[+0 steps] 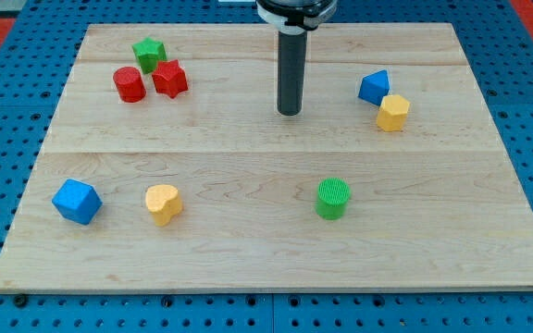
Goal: Move the green circle vertically below the red star
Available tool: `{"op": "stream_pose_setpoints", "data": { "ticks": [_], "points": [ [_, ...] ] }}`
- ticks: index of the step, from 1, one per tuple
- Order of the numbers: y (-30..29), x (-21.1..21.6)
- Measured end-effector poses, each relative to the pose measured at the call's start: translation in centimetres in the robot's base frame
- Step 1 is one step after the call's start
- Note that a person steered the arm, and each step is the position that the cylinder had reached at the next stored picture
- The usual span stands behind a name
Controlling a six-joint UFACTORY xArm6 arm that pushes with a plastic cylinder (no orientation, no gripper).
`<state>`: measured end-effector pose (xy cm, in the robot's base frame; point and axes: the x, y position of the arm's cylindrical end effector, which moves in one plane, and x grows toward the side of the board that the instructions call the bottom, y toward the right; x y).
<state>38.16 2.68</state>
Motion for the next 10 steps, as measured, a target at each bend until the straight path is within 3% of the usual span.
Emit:
{"op": "stream_pose_setpoints", "data": {
  "ticks": [1, 2, 4, 6, 7, 8, 9, 10],
  "points": [
    [0.0, 5.7],
    [0.5, 5.9],
    [9.5, 8.3],
    [11.3, 13.9],
    [11.3, 13.9],
    [9.8, 13.9],
    [1.7, 13.9],
    [-2.6, 13.9]
  ]
}}
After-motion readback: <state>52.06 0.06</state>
